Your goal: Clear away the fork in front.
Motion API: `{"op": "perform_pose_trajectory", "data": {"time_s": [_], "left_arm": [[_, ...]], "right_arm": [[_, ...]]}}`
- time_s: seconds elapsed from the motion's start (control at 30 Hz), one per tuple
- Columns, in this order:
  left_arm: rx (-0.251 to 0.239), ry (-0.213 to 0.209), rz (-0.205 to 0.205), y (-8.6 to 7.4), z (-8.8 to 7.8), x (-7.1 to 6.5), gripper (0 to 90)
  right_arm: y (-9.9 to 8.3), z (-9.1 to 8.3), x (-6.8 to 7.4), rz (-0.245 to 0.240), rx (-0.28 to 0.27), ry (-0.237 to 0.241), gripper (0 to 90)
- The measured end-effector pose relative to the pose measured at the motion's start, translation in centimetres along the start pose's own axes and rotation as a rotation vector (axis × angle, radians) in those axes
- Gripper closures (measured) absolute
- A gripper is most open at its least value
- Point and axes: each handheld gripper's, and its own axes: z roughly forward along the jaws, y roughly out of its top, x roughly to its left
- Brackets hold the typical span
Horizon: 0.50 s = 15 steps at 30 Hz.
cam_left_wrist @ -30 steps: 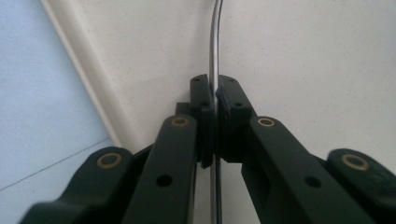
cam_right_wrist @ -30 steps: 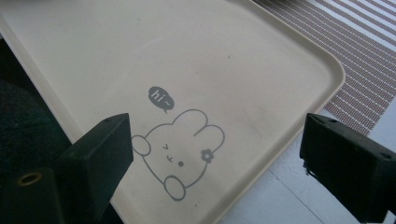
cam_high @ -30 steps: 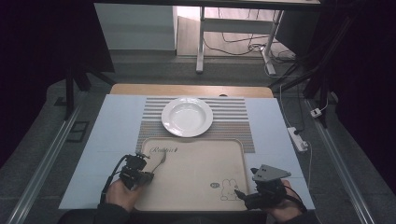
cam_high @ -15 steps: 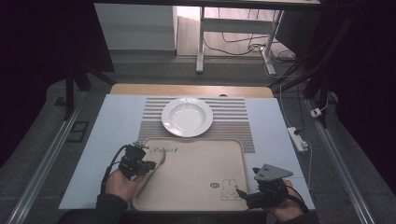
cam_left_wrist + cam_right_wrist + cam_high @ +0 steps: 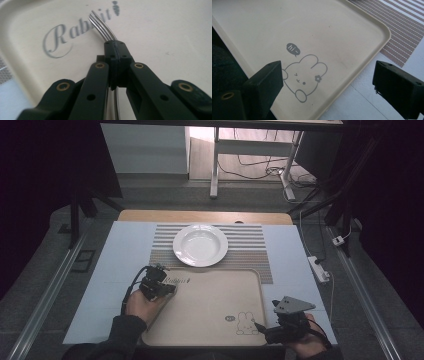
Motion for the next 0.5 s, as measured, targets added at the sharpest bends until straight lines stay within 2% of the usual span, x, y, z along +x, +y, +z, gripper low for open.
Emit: {"op": "perform_pose_trajectory", "data": {"time_s": [0.1,0.17,0.3,0.4,0.47,0.5], "left_arm": [[0.002,-0.009,0.016,0.2,0.2,-0.4,89.1],[-0.014,-0.039,0.034,0.4,0.3,-0.9,89.1],[-0.006,-0.072,0.062,0.7,0.8,-1.6,89.1],[0.022,-0.077,0.083,0.7,1.7,-2.1,89.0],[0.043,-0.063,0.093,0.6,2.3,-2.4,89.0],[0.031,-0.066,0.095,0.5,2.4,-2.4,89.0]], "right_arm": [[0.0,0.0,0.0,0.001,-0.001,-0.001,9.7],[0.0,0.0,0.0,0.001,-0.001,-0.001,9.7],[0.0,0.0,-0.1,-0.001,0.001,-0.001,9.7],[0.0,0.0,-0.1,-0.003,0.000,-0.002,9.1],[0.0,0.0,-0.1,-0.004,-0.002,-0.009,8.6],[0.0,0.0,-0.1,-0.004,-0.002,-0.009,8.5]]}}
